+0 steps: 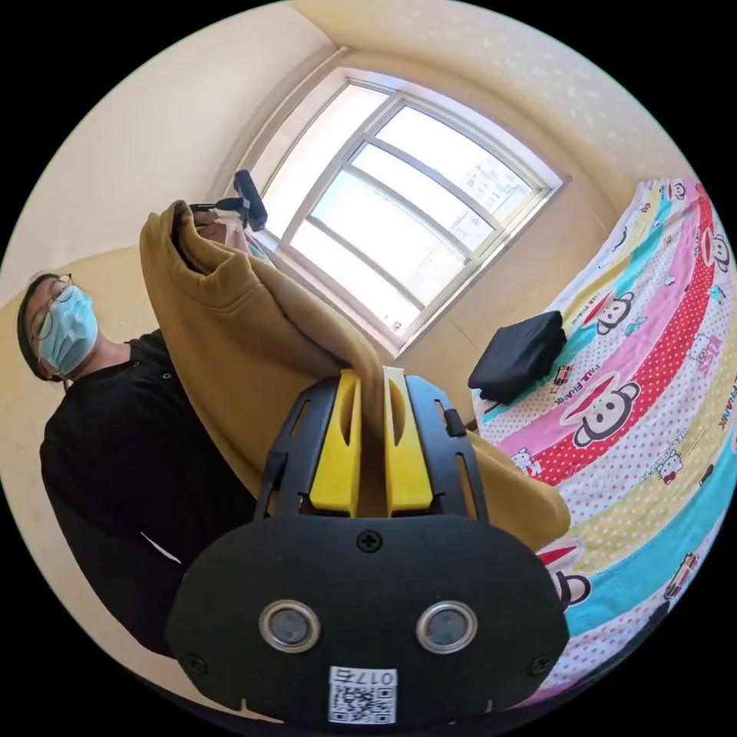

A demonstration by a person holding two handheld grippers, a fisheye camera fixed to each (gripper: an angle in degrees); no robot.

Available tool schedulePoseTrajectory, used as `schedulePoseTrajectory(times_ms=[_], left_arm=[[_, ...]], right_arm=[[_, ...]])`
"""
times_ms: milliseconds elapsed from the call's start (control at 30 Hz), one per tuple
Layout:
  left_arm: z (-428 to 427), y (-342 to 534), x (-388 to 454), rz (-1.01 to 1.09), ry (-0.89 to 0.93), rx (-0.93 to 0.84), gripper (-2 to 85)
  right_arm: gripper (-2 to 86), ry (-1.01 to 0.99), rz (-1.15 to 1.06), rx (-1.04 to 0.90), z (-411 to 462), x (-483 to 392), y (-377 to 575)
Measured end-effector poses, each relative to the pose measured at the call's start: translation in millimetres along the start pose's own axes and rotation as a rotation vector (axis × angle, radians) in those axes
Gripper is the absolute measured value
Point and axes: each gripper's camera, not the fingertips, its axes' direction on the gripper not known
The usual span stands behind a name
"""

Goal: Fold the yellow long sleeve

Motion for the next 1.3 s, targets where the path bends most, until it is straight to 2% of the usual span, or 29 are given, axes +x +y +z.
schedulePoseTrajectory(times_ms=[133,200,267,333,367,500,600,667,800,833,933,967,1100,1200,1267,1300], left_arm=[[-20.0,12.9,45.8,0.07,-0.103,0.077,-0.4],[-20.7,18.4,55.4,0.092,-0.11,0.097,-0.4],[-19.1,24.2,58.2,0.108,-0.06,0.134,-0.4],[-16.7,25.1,55.5,0.112,-0.001,0.158,-0.4],[-14.5,24.2,53.0,0.111,0.036,0.172,-0.4],[-7.9,16.1,50.3,0.099,0.125,0.194,-0.4],[-5.9,5.7,62.6,0.116,0.154,0.185,-0.4],[-5.2,-0.9,75.9,0.134,0.145,0.169,-0.4],[-2.9,-5.1,87.9,0.148,0.15,0.156,-0.4],[-3.0,-5.8,88.9,0.147,0.156,0.16,-0.3],[-9.9,-7.5,91.1,0.117,0.171,0.196,-0.3],[-16.6,-8.3,97.5,0.12,0.175,0.219,-0.3],[-43.3,-11.1,138.0,0.197,0.095,0.244,-0.3],[-67.7,-9.3,175.7,0.248,-0.092,0.244,-0.3],[-87.7,-2.3,199.0,0.228,-0.325,0.255,-0.3],[-92.9,-0.2,203.2,0.209,-0.396,0.259,-0.3]], right_arm=[[7.7,0.294,0.106,0.098,-38.5,-30.5,-14.1],[8.5,0.333,0.034,0.178,-51.5,-55.4,-14.5],[8.1,0.175,-0.163,0.271,-54.2,-81.3,-6.2],[7.5,0.04,-0.211,0.231,-37.7,-76.4,-4.5],[7.5,-0.02,-0.156,0.16,-18.3,-62.4,-7.3],[16.6,-0.237,0.08,-0.09,53.4,-2.2,-7.7],[16.9,-0.456,0.24,-0.056,82.2,44.9,15.5],[17.4,-0.694,0.32,-0.014,103.6,62.3,23.0],[17.5,-0.637,0.333,-0.213,151.5,55.5,4.5],[17.0,-0.683,0.35,-0.23,167.4,56.0,-0.9],[8.7,-1.018,0.356,-0.17,197.3,56.8,-9.7],[5.6,-1.032,0.312,-0.162,195.8,51.1,-14.9],[3.9,-0.848,0.128,-0.058,137.6,24.3,-32.8],[3.5,-0.633,0.017,0.054,65.3,-4.9,-37.4],[3.3,-0.386,-0.042,0.12,15.0,-39.9,-35.9],[3.3,-0.328,-0.061,0.136,4.9,-50.6,-35.4]])
